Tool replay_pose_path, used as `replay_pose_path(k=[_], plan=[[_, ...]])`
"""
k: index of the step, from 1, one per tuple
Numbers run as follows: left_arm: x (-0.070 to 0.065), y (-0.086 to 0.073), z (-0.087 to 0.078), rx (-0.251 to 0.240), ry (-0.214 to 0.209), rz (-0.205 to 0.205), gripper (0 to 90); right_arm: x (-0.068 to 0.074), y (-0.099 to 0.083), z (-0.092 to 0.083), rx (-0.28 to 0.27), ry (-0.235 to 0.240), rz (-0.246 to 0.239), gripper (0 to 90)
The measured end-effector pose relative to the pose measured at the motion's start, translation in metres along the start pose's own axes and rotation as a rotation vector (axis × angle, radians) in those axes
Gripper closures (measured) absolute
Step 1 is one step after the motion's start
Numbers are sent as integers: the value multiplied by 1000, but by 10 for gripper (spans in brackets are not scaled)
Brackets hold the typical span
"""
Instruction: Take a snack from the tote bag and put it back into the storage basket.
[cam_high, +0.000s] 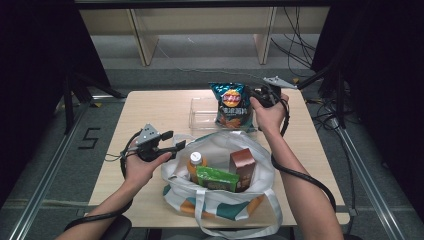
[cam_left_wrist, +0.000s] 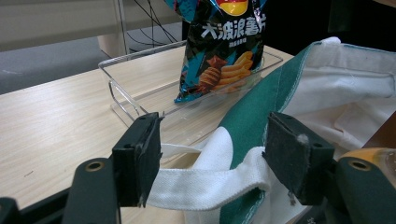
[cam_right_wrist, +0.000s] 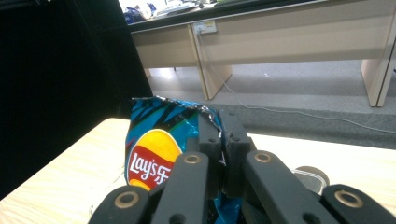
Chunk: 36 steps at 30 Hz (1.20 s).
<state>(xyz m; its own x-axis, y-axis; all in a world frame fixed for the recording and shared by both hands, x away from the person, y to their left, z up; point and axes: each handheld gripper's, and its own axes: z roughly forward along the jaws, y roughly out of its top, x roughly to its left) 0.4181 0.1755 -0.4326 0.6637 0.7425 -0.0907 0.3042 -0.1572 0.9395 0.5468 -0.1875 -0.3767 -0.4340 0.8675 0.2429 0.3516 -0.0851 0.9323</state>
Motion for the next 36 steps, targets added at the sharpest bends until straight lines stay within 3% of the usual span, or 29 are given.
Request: replay_pose_path(k=[2, 5, 21, 24, 28, 34, 35, 36], plan=[[0, 0, 0, -3, -4, 0, 356, 0, -1, 0, 3, -3, 13, 894], [0, 0, 0, 0, 0, -1, 356, -5, -2, 0, -6, 3, -19, 891], [0, 0, 0, 2, 1, 2, 356, -10, -3, -4, 24, -20, 18, 888], [0, 0, 0, 2, 1, 2, 355, -12, -3, -3, 16, -20, -19, 889], [0, 0, 0, 2, 3, 3, 355, -11, -2, -5, 21, -23, -2, 892], [0, 0, 1, -5, -3, 1, 355, -15, 0, -7, 14, -32, -19, 890], [0, 0, 1, -4, -3, 1, 355, -17, 0, -6, 10, -35, -46, 889], [0, 0, 0, 2, 2, 0, 355, -15, -1, -7, 22, -37, -15, 888]])
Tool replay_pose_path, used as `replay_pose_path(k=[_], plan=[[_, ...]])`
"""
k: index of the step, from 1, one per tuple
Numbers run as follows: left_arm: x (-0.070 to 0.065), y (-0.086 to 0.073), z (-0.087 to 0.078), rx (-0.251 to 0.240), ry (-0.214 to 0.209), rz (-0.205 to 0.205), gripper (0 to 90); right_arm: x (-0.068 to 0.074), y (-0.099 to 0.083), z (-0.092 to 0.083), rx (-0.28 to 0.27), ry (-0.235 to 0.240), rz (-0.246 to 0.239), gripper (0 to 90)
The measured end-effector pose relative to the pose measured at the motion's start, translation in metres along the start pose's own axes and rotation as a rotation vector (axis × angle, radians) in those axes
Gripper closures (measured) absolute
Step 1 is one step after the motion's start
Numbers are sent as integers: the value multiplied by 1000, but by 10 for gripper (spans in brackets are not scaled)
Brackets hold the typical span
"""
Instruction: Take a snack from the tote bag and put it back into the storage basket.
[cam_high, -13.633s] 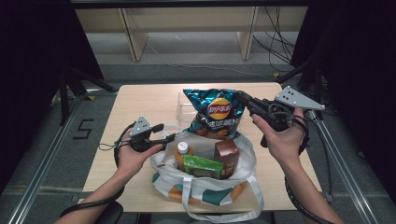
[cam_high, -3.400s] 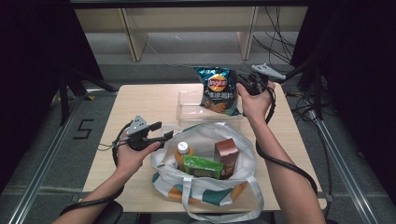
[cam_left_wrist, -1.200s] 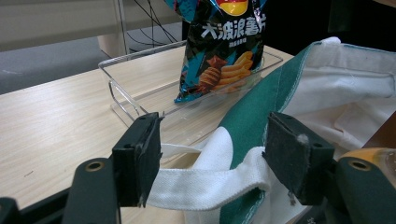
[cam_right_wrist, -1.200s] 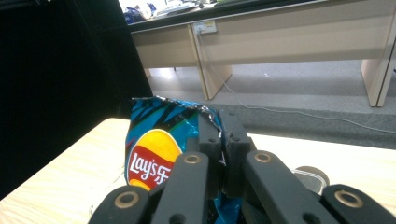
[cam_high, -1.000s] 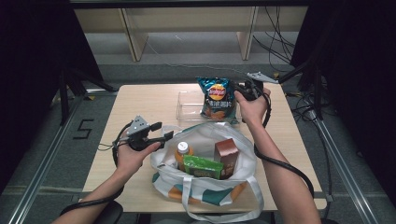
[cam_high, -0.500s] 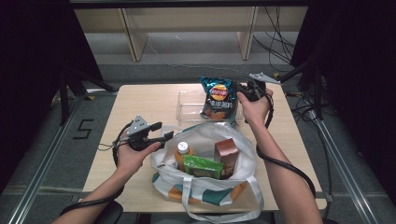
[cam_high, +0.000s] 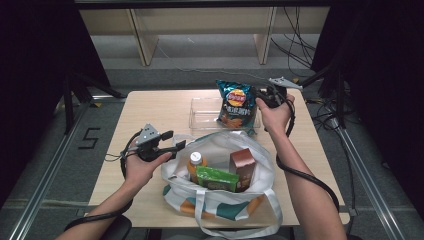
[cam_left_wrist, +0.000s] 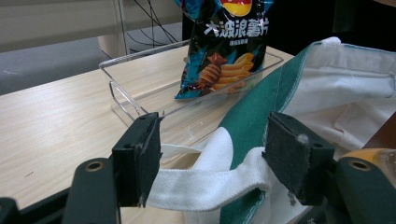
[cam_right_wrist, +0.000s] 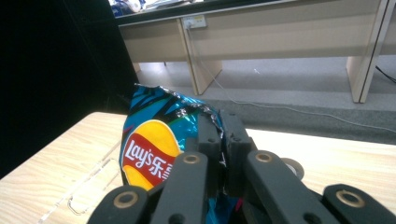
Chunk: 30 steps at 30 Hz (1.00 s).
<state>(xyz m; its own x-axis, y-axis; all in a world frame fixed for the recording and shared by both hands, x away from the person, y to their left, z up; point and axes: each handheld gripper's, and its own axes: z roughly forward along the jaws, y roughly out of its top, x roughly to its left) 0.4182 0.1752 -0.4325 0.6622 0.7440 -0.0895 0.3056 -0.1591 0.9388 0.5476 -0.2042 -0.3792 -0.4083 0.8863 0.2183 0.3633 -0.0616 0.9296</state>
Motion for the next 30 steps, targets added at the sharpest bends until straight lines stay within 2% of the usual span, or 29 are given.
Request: replay_pose_path(k=[2, 3, 4, 5, 7, 11, 13, 14, 17, 18, 19, 20, 21, 24, 25, 26, 27, 29, 30], plan=[[0, 0, 0, -1, 0, -3, 355, 0, -2, 0, 9, -6, 11, 886], [0, 0, 0, -1, 1, -3, 356, -2, -3, 1, -5, -3, -6, 884], [0, 0, 0, -1, 1, -2, 356, -2, -3, 1, 2, -8, -2, 880], [0, 0, 0, -1, 1, -2, 355, -4, -3, 1, 1, -6, -21, 879], [0, 0, 0, -1, 0, -2, 355, -3, -2, 0, 3, -9, -5, 883], [0, 0, 0, -1, 0, -2, 355, -3, 0, 2, 0, -3, -29, 896], [0, 0, 0, -1, 0, -2, 355, -1, 2, 3, -1, -5, -29, 900], [0, 0, 0, 0, -1, -2, 355, 2, 2, 4, -2, -6, -5, 900], [1, 0, 0, 0, 0, -3, 355, 1, 4, 8, -6, -6, -27, 900], [1, 0, 0, 0, 0, -2, 355, 2, 4, 9, -4, -3, -16, 900], [1, 0, 0, -1, 0, -3, 355, 1, 5, 11, -11, 0, -35, 900], [1, 0, 0, -1, 0, -1, 355, 3, 5, 12, -4, -3, -5, 900], [1, 0, 0, -1, -1, -2, 355, 4, 6, 12, -2, -1, -2, 900], [1, 0, 0, -2, -1, -2, 355, 4, 8, 16, -15, -3, -18, 900], [1, 0, 0, -2, 0, -5, 355, 5, 9, 17, -14, -3, -3, 900], [1, 0, 0, -2, 0, -5, 355, 3, 10, 19, -30, 5, -30, 900], [1, -1, 0, -2, 0, -6, 355, 5, 12, 19, -21, 6, -13, 900], [2, -1, 0, -3, 0, -7, 355, 5, 14, 22, -30, 5, -16, 900], [2, 0, 0, 2, 3, -7, 355, 6, 15, 23, -30, 5, -3, 900]])
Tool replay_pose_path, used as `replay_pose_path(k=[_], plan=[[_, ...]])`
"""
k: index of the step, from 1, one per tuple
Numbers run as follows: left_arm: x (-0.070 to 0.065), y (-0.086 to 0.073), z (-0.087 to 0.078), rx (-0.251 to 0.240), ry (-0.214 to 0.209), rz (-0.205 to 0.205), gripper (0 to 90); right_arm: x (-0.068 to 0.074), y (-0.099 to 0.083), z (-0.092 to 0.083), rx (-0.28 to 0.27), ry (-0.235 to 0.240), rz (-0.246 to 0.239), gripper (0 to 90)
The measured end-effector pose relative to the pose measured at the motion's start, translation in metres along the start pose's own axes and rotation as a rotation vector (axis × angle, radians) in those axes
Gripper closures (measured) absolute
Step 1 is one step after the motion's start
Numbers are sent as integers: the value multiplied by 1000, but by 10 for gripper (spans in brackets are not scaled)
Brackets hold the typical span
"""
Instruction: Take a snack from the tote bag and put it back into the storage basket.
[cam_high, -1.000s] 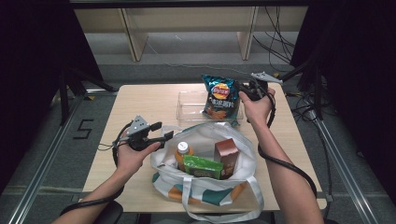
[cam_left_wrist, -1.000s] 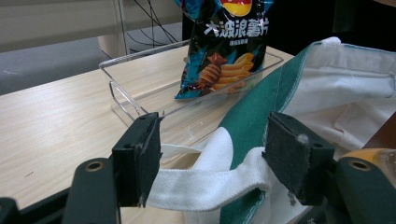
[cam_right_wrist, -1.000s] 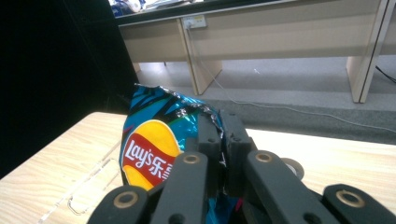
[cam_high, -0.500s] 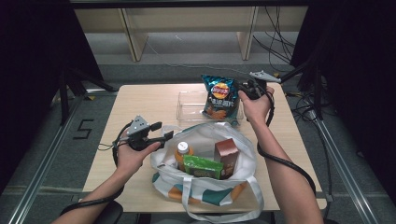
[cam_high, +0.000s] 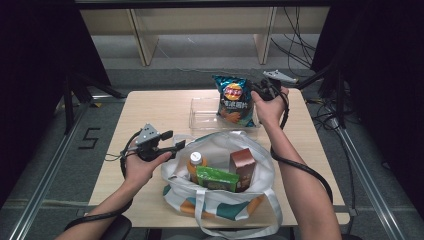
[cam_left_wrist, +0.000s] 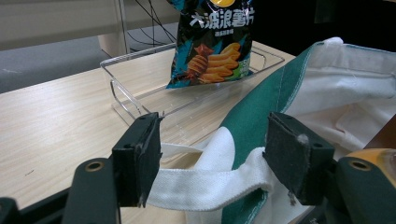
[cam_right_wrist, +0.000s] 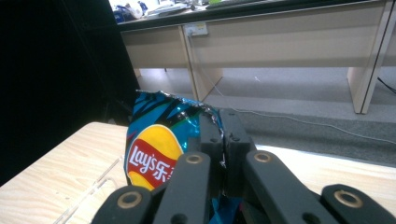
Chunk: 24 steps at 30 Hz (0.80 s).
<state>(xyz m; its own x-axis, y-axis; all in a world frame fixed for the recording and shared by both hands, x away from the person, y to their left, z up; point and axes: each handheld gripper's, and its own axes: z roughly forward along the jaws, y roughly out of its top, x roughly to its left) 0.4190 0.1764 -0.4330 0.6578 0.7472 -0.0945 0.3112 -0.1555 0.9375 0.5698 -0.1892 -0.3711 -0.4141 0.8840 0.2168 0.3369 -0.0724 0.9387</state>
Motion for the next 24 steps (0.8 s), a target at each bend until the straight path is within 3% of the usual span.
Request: replay_pose_path(k=[4, 5, 7, 9, 15, 16, 18, 19, 20, 24], plan=[[0, 0, 0, -5, -3, 1, 355, -2, 3, 6, -5, 0, -16, 900], [0, 0, 0, -5, -3, 1, 355, 0, 3, 7, 4, -6, 10, 900], [0, 0, 0, -5, -2, -1, 355, -4, 5, 10, -5, -7, -25, 900], [1, 0, 0, -5, -2, 1, 355, -4, 5, 12, -4, -6, -1, 898], [1, 0, 0, -5, -1, 2, 355, -9, -3, 12, 11, -29, 7, 884], [1, 0, 0, -5, -2, 2, 355, -15, -4, 13, 7, -27, -46, 879], [0, 0, 0, -5, -2, 1, 356, -17, -5, 11, 12, -33, -50, 851], [0, 0, 0, -5, -2, 1, 356, -14, -6, 9, 32, -43, 12, 832], [0, 0, 0, 0, 1, 1, 356, -17, -6, 9, 31, -46, -17, 810], [0, 0, 0, -3, -2, 2, 356, -17, -4, 7, 50, -73, -38, 689]])
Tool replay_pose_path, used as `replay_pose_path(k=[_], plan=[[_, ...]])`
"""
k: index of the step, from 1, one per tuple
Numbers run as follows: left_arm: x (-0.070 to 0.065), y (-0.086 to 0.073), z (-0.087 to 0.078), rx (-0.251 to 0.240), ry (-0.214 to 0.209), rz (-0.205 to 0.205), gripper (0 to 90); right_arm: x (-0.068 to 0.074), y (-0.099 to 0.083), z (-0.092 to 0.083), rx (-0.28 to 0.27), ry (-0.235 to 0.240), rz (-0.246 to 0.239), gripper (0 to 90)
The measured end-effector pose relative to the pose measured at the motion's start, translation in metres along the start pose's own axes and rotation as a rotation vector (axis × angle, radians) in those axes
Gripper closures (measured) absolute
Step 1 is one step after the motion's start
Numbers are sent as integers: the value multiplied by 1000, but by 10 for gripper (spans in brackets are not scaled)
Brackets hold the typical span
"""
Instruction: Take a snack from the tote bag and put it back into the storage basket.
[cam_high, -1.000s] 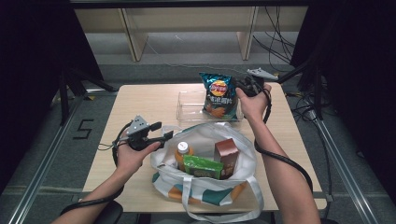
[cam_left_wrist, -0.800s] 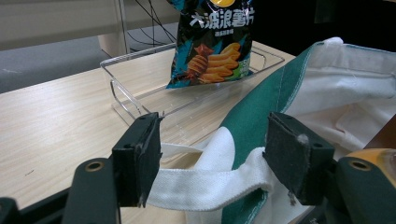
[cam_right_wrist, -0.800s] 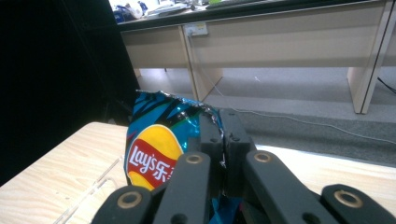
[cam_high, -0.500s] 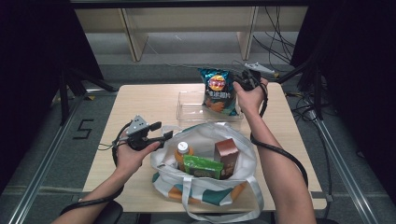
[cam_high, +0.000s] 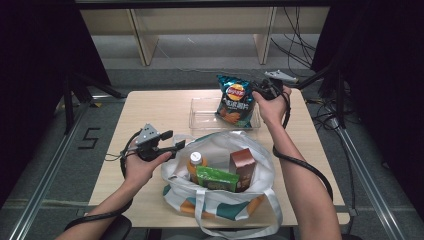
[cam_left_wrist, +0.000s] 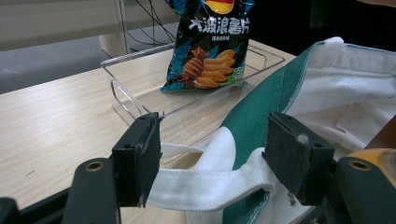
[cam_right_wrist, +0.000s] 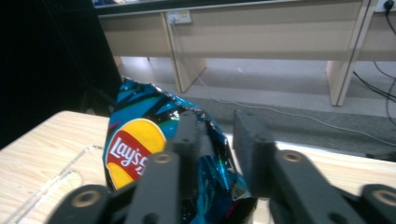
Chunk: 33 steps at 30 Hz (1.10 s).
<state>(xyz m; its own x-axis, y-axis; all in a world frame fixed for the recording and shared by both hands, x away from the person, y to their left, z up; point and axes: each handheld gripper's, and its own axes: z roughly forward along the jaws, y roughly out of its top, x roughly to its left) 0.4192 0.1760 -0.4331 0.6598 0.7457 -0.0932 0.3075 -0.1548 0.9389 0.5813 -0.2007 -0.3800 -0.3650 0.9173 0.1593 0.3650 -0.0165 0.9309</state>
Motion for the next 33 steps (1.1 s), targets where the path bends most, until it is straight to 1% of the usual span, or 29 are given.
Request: replay_pose_path(k=[1, 2, 3, 4, 6, 7, 8, 9, 11, 12, 14, 15, 16, 17, 20, 21, 23, 24, 25, 26, 27, 28, 29, 30, 31, 32, 33], plan=[[0, 0, 0, 0, 0, 0, 356, -1, 0, 0, -5, -1, -19, 664], [0, 0, 0, 0, 0, 0, 356, -1, 1, -2, -4, -3, -23, 637], [0, 0, 0, -1, 0, -1, 356, 0, 1, -3, -9, -11, -16, 613], [0, 0, 0, -2, -1, -1, 355, 1, 3, -5, -2, -11, -3, 590], [0, 0, 0, -2, 0, -1, 356, 2, 4, -9, -22, -1, 12, 541], [0, 0, 0, -2, 0, -13, 355, 3, 6, -12, -21, 1, 17, 513], [0, 0, 0, -1, 0, -3, 355, 3, 7, -14, -21, 6, 13, 486], [0, 0, 0, -1, 1, 2, 355, 2, 8, -16, -26, 10, -5, 460], [0, 0, 0, -3, -1, 3, 356, 4, 9, -22, -12, 9, -6, 422], [0, 0, 0, -5, -3, 2, 355, 4, 10, -25, -17, 9, -15, 409], [0, 0, 0, -6, -1, 1, 355, 7, 11, -33, -13, 5, 3, 405], [0, 1, -1, -2, 5, 3, 356, 5, 12, -37, -19, 13, -17, 405], [0, 1, -1, -3, 4, 2, 355, 6, 12, -41, -22, 15, -18, 405], [0, 1, -1, -3, 4, 3, 355, 8, 12, -46, -15, 22, -7, 405], [0, 1, -1, -3, 5, 3, 355, 12, 11, -61, -16, 30, -12, 411], [0, 1, -1, -2, 6, 3, 356, 14, 11, -67, -10, 35, -6, 412], [-1, 1, -1, -4, 7, 3, 355, 16, 9, -77, -11, 38, -32, 412], [-1, 1, -2, 0, 9, 6, 355, 18, 9, -82, -13, 49, -16, 412], [-1, 1, -1, -5, 6, 5, 356, 19, 8, -87, -19, 50, -26, 408], [-1, 1, -1, -4, 7, 5, 355, 20, 7, -93, -6, 50, -14, 401], [-1, 1, -1, -4, 7, 5, 355, 22, 6, -97, -10, 52, -7, 395], [-1, 1, -1, -4, 8, 5, 355, 22, 5, -100, -17, 60, -18, 392], [-1, 1, -1, -4, 8, 6, 356, 24, 5, -105, -7, 54, 0, 388], [-1, 2, -1, -4, 8, 6, 355, 24, 3, -108, -16, 54, -12, 387], [-1, 2, -1, -5, 7, 7, 355, 26, 3, -111, -11, 56, 2, 386], [-1, 2, -1, -5, 7, 9, 355, 25, 1, -114, -17, 57, -16, 385], [-1, 2, -1, -6, 6, 9, 355, 27, -1, -116, -11, 60, -5, 385]])
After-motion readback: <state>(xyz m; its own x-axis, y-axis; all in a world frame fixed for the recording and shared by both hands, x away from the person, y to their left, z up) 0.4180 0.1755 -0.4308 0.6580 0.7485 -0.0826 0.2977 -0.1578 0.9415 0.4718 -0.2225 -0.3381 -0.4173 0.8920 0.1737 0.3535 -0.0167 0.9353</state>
